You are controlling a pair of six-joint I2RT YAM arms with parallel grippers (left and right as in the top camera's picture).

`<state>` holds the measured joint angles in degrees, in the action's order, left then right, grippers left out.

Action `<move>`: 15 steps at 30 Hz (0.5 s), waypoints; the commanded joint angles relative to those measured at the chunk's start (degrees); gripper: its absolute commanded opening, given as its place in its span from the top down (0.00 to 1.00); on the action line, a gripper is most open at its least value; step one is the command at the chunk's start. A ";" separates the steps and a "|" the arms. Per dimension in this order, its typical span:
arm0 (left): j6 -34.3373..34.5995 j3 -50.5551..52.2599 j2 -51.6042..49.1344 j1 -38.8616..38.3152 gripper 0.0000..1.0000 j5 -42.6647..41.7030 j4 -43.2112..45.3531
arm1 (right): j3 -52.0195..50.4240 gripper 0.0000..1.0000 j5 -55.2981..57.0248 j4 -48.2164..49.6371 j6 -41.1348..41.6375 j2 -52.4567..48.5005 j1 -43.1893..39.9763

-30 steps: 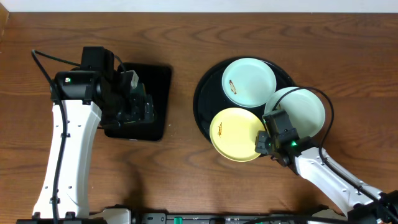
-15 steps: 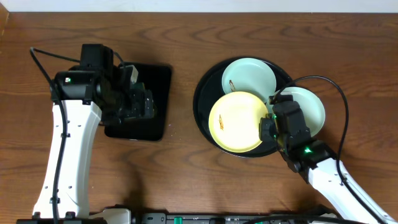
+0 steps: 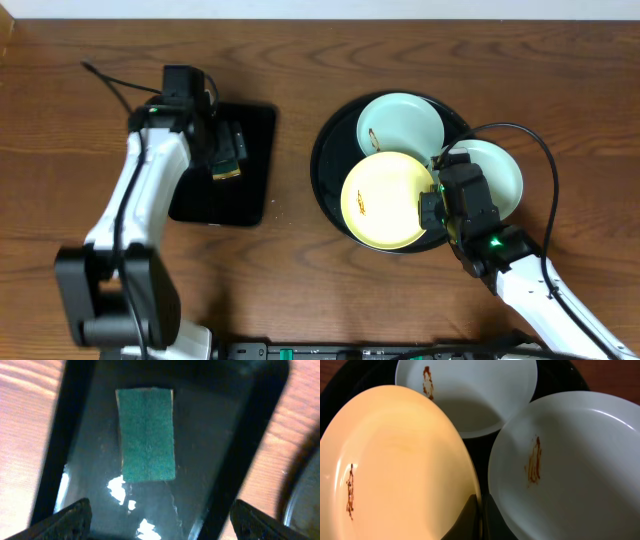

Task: Clean dirty plates on tray and stack at the side
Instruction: 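Grasp the yellow plate rim with the right gripper and tilt it, then grasp the green-yellow sponge with the left gripper and lift it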

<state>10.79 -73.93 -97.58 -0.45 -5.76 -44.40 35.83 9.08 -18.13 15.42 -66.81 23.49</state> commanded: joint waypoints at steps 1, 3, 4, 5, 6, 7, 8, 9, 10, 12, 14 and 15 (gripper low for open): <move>0.68 0.24 -7.96 0.44 0.12 2.25 6.62 | 0.92 0.99 0.94 -0.37 -0.66 0.11 0.17; 0.66 0.24 -10.32 0.44 0.12 2.64 9.88 | 0.92 0.99 0.92 -0.74 -0.66 0.11 0.17; 0.66 0.24 -11.65 0.44 0.12 2.86 11.96 | 0.92 0.99 0.92 -0.79 -0.63 0.11 0.17; 0.66 0.24 -12.96 0.44 0.12 2.84 13.90 | 0.92 0.99 0.92 -0.87 -0.63 0.11 0.17; 0.66 0.24 -13.75 0.44 0.12 2.84 14.93 | 0.92 0.99 0.92 -0.90 -0.50 0.11 0.17; 0.66 0.24 -14.75 0.44 0.12 2.89 16.09 | 0.92 0.99 0.94 -0.90 -0.02 0.11 0.17; 0.66 0.24 -15.80 0.44 0.12 3.17 17.18 | 0.92 0.99 0.72 -0.90 -0.02 0.11 0.17; 0.66 0.24 -17.18 0.44 0.12 3.74 18.23 | 0.92 0.99 0.50 -0.90 0.00 0.11 0.17; 0.63 0.24 -17.68 0.44 0.12 3.74 18.64 | 0.90 0.99 0.50 -0.94 0.00 0.11 0.17; 0.63 0.24 -19.12 0.44 0.17 3.72 19.19 | 0.90 0.99 0.50 -1.22 0.15 0.09 0.17; 0.66 0.24 -19.67 0.44 0.36 3.69 19.28 | 0.76 0.99 0.50 -1.40 0.81 -0.11 0.17; 0.63 0.24 -19.67 0.44 0.53 3.69 19.28 | 0.70 0.99 0.50 -1.38 0.87 -0.39 0.17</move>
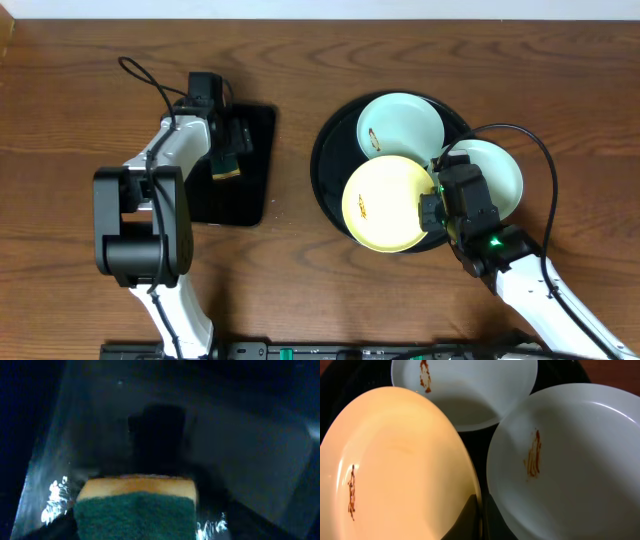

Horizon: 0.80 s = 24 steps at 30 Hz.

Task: Clean dirty plates on tray and stack at the side
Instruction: 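Grasp the green-yellow sponge with the left gripper and lift it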

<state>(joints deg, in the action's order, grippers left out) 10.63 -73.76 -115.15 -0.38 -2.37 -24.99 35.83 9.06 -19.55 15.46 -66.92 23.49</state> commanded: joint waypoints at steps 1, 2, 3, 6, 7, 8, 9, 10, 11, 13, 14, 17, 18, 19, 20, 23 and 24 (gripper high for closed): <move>0.59 0.07 -2.10 0.37 0.66 0.31 -0.13 | 0.70 0.99 0.55 0.04 0.83 -0.87 0.17; 0.42 0.02 -2.08 0.37 0.71 0.31 -0.13 | 0.68 0.99 0.52 0.09 0.83 -1.29 0.17; -0.17 -0.11 -2.05 0.37 0.75 0.28 -0.15 | 0.70 0.99 0.52 0.37 0.83 -2.29 0.17; -0.92 -0.68 -1.79 0.37 0.20 0.28 -1.99 | 0.70 0.99 0.52 0.87 0.81 -4.37 0.17; -0.92 -0.81 -1.62 0.37 0.18 0.28 -3.08 | 0.70 0.99 0.52 0.90 0.81 -4.44 0.17; -0.90 -0.90 -1.20 0.37 0.18 0.28 -5.03 | 0.70 0.99 0.52 0.92 0.81 -4.46 0.17; -0.87 -0.90 -0.96 0.37 0.18 0.26 -6.23 | 0.70 0.99 0.52 0.92 0.81 -4.46 0.17; -0.76 -0.90 -0.55 0.37 0.19 0.26 -8.28 | 0.70 0.99 0.52 0.90 0.81 -4.46 0.17; -0.42 -0.90 -0.22 0.35 0.28 0.15 -10.64 | 0.70 0.99 0.52 0.87 0.81 -4.46 0.17; -0.48 -0.87 -0.17 0.35 0.55 -0.81 -12.59 | 0.70 0.99 0.52 0.90 0.81 -4.46 0.17; -0.50 -0.74 -0.20 0.35 0.63 -1.03 -12.79 | 0.70 0.99 0.52 0.90 0.81 -4.46 0.17; -0.70 -0.61 -0.20 0.37 0.32 -1.03 -12.79 | 0.70 0.99 0.52 0.87 0.81 -4.46 0.17; -0.66 -0.61 -0.20 0.35 0.24 -1.03 -13.22 | 0.70 0.99 0.52 0.85 0.81 -4.46 0.17; -0.63 -0.61 -0.20 0.35 0.22 -1.03 -13.88 | 0.70 0.99 0.52 0.83 0.81 -4.46 0.17; -0.28 -0.61 -0.20 0.31 0.22 -1.03 -15.19 | 0.70 0.99 0.52 0.79 0.81 -4.46 0.17; -0.22 -0.61 -0.20 0.31 0.53 -1.05 -18.73 | 0.70 0.99 0.52 0.74 0.81 -4.46 0.17; -0.22 -0.57 -0.20 0.31 0.62 -1.05 -19.19 | 0.70 0.99 0.52 0.74 0.81 -4.46 0.17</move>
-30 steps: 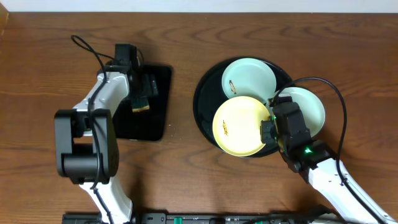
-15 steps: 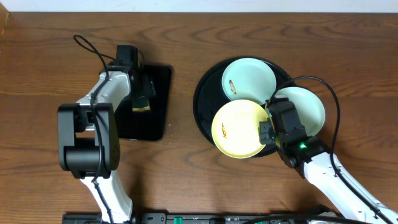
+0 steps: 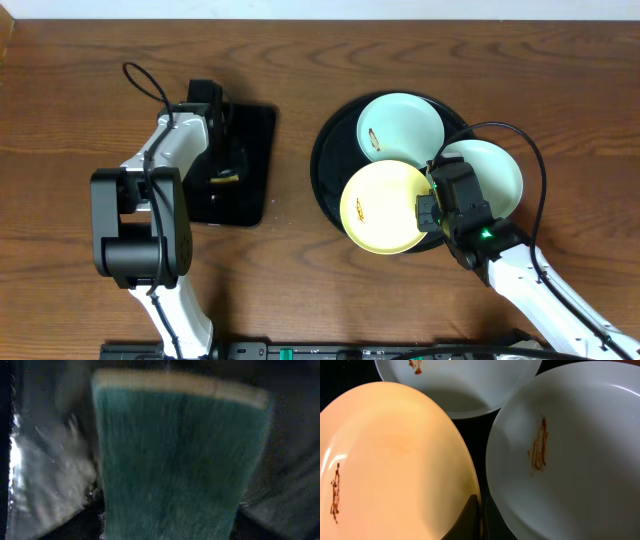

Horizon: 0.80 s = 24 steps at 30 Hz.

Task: Clean dirty plates on tray and stack at the side
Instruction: 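Grasp the green-yellow sponge with the left gripper and lift it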

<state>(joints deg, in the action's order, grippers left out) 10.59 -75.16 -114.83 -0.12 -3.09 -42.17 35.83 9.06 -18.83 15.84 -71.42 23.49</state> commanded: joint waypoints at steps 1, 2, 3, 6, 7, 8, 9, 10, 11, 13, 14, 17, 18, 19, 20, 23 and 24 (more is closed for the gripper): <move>-0.20 0.94 -0.52 0.04 0.65 -0.31 -2.16 | 0.70 0.99 0.52 0.02 0.44 0.04 0.17; -0.20 1.20 -0.52 0.04 0.62 -0.31 -2.21 | 0.70 0.99 0.52 0.02 0.44 0.04 0.17; -0.20 1.36 -0.52 0.04 0.40 -0.31 -2.34 | 0.70 0.99 0.55 0.02 0.44 0.04 0.17; -0.22 1.46 -0.52 0.04 0.26 -0.28 -1.66 | 0.70 0.99 0.52 0.00 0.42 0.04 0.17; -0.24 1.49 -0.52 0.04 0.25 -0.28 -0.17 | 0.70 0.99 0.52 0.02 0.44 0.04 0.17; -0.46 1.51 -0.52 0.04 0.24 -0.26 2.10 | 0.70 0.99 0.52 0.02 0.44 0.04 0.17; -0.46 1.55 -0.52 0.04 0.24 -0.26 3.23 | 0.70 0.99 0.52 0.02 0.44 0.04 0.17; -0.42 1.62 -0.55 0.04 0.24 -0.26 5.01 | 0.70 0.99 0.52 0.02 0.44 0.04 0.17; -0.42 1.75 -0.57 0.04 0.24 -0.28 6.56 | 0.70 0.99 0.52 0.00 0.44 0.04 0.17; -0.42 1.97 -0.63 0.04 0.26 -0.28 8.50 | 0.70 0.99 0.55 0.00 0.44 0.04 0.17; -0.39 2.19 -0.70 0.04 0.29 -0.31 9.14 | 0.70 0.99 0.52 0.00 0.44 0.04 0.17; -0.42 3.26 -0.81 0.04 0.34 -0.28 9.75 | 0.70 0.99 0.55 0.00 0.44 0.04 0.17; -0.44 4.00 -0.85 0.04 0.35 -0.28 9.79 | 0.70 0.99 0.55 0.00 0.44 0.04 0.17; -0.44 4.74 -0.90 0.04 0.35 -0.28 10.23 | 0.70 0.99 0.55 0.00 0.44 0.04 0.17; -0.44 5.70 -0.90 0.04 0.35 -0.28 11.02 | 0.70 0.99 0.55 0.00 0.44 0.04 0.17; -0.44 7.45 -0.90 0.04 0.41 -0.28 12.13 | 0.70 0.99 0.55 0.00 0.42 0.04 0.17; -0.42 7.50 -0.90 0.04 0.51 -0.31 12.04 | 0.70 0.99 0.55 0.00 0.44 0.04 0.17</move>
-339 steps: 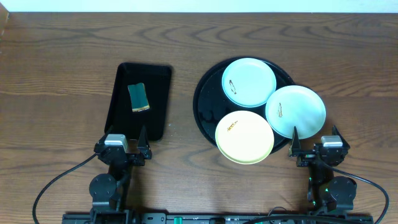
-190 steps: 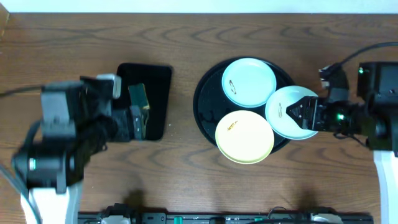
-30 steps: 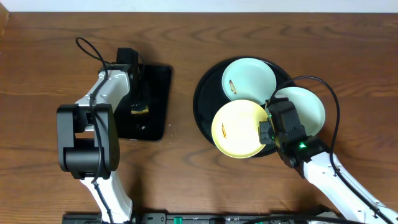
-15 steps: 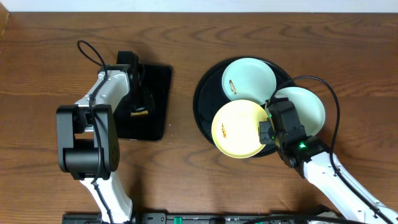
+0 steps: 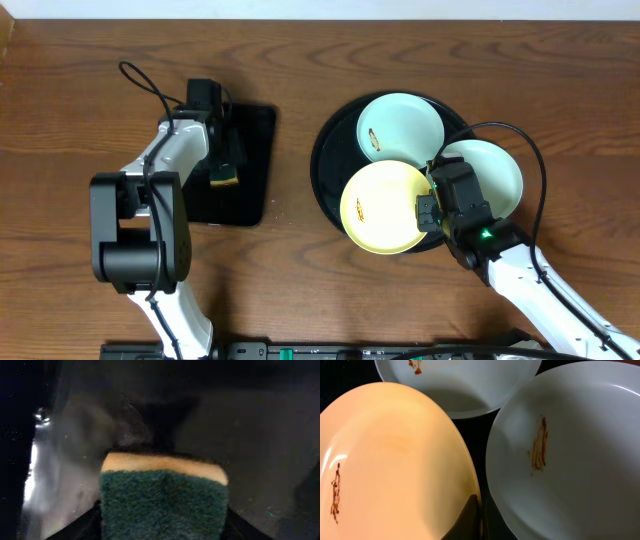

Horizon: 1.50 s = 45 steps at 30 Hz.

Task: Clean dirty plates on tray and stack at the side
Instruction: 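Grasp the green-yellow sponge with the left gripper and lift it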

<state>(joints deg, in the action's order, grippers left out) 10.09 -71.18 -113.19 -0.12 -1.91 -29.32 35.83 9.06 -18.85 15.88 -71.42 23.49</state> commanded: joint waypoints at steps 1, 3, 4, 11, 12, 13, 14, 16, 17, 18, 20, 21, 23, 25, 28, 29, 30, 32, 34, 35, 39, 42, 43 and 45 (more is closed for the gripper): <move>0.07 3.52 -2.54 0.04 0.69 -1.49 -0.76 | 0.70 0.99 0.55 0.02 0.39 0.04 0.17; 0.04 2.67 -2.10 0.04 0.92 -1.73 -1.03 | 0.70 0.99 0.55 0.02 0.39 0.04 0.17; -0.50 1.49 -1.38 0.04 0.92 -2.67 -1.75 | 0.70 0.99 0.55 0.02 0.39 0.04 0.17; -1.79 -4.28 12.87 0.04 0.92 -11.56 -8.20 | 0.70 0.98 0.59 -0.04 0.35 0.04 0.17; -4.44 -4.28 16.24 0.04 0.93 -11.58 -8.15 | 0.70 0.98 0.57 -0.04 0.37 0.04 0.17; -6.03 -4.28 17.33 0.04 0.92 -11.56 -8.15 | 0.70 0.98 0.57 -0.04 0.35 0.04 0.17; -7.52 -4.28 18.29 0.04 0.92 -11.56 -8.17 | 0.70 0.98 0.57 -0.02 0.37 0.04 0.17; -8.15 -4.28 19.39 0.04 0.93 -10.86 -8.20 | 0.70 0.97 0.55 -0.02 0.37 0.04 0.17; -8.15 -4.28 19.56 0.04 0.93 -10.62 -8.39 | 0.70 0.95 0.57 0.00 0.37 0.04 0.17; -8.15 -4.28 19.56 0.04 0.93 -10.62 -8.74 | 0.70 0.95 0.55 0.00 0.37 0.04 0.17; -8.13 -4.28 19.50 0.04 0.93 -10.67 -9.53 | 0.70 0.95 0.57 0.00 0.37 0.04 0.17; -8.13 -4.28 19.47 0.04 0.93 -10.71 -10.03 | 0.70 0.94 0.57 0.00 0.37 0.04 0.17; -8.15 -4.28 19.47 0.04 0.92 -10.71 -10.80 | 0.70 0.96 0.59 0.02 0.37 0.04 0.15; -8.15 -4.28 19.47 0.04 0.93 -10.71 -11.56 | 0.70 0.99 0.57 0.02 0.39 0.04 0.17; -8.15 -4.26 19.47 0.04 0.92 -10.71 -13.14 | 0.70 0.99 0.50 -0.13 3.06 0.02 0.17; -8.15 -4.22 19.47 0.04 0.93 -10.71 -13.38 | 0.70 0.99 0.50 -0.20 3.43 0.02 0.17; -8.15 -4.11 19.47 0.04 0.93 -10.71 -13.55 | 0.70 0.99 0.50 -0.24 3.43 0.02 0.17; -8.15 -4.04 19.43 0.04 0.93 -10.69 -14.14 | 0.68 0.99 0.48 -0.46 4.13 -0.04 0.17; -8.15 -4.04 19.32 0.04 0.93 -10.69 -14.62 | 0.68 0.99 -0.35 -0.61 5.18 -0.35 0.17; -8.15 -4.04 19.32 0.04 0.92 -10.69 -14.80 | 0.68 0.99 -1.05 -0.59 5.35 -0.63 0.17; -8.15 -3.93 19.32 0.04 0.93 -10.69 -15.50 | 0.68 0.99 -5.99 -1.49 9.42 -3.26 0.17; -8.17 -3.67 19.32 0.04 0.93 -10.69 -15.45 | 0.68 0.99 -6.10 -2.56 10.47 -5.22 0.17; -8.17 -3.56 19.32 0.04 0.93 -10.69 -15.45 | 0.68 0.99 -6.12 -2.75 10.47 -6.05 0.17; -8.17 -3.37 19.32 0.04 0.93 -10.69 -15.43 | 0.68 0.99 -6.14 -2.62 10.47 -7.17 0.17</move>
<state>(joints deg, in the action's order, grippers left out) 2.72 -75.33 -93.54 -0.12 -12.10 -44.69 35.83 4.12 -21.61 24.43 -77.03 23.49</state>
